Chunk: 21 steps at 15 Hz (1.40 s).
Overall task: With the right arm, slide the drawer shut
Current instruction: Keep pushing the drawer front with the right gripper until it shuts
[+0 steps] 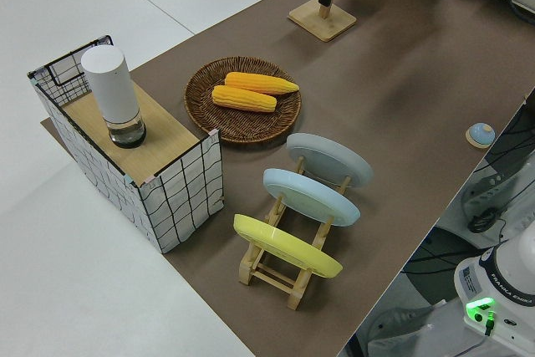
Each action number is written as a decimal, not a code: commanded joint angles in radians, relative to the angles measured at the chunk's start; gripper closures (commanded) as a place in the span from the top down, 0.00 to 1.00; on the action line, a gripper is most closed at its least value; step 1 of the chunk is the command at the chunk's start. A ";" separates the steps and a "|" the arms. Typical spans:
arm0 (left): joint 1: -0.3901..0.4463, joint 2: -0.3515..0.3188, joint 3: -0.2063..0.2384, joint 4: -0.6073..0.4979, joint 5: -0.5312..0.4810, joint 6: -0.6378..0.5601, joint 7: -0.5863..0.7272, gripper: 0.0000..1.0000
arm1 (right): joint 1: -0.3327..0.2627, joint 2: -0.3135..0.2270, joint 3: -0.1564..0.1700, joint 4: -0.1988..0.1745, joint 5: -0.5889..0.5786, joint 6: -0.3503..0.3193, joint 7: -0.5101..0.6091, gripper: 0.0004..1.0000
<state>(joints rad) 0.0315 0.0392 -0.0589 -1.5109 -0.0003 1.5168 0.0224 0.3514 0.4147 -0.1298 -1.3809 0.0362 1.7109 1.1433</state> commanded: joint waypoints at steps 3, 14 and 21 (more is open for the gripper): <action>0.005 0.011 -0.007 0.024 0.017 -0.020 0.010 0.99 | -0.067 0.049 0.006 0.072 0.010 0.007 -0.091 0.00; 0.005 0.011 -0.007 0.024 0.017 -0.020 0.010 0.99 | -0.192 0.064 0.016 0.111 0.008 0.064 -0.180 0.00; 0.005 0.011 -0.007 0.024 0.017 -0.020 0.010 0.99 | -0.259 0.095 0.024 0.157 0.011 0.064 -0.260 0.00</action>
<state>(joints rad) 0.0315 0.0392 -0.0589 -1.5109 -0.0003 1.5168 0.0224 0.1392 0.4728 -0.1263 -1.2791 0.0361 1.7691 0.9419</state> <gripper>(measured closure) 0.004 0.991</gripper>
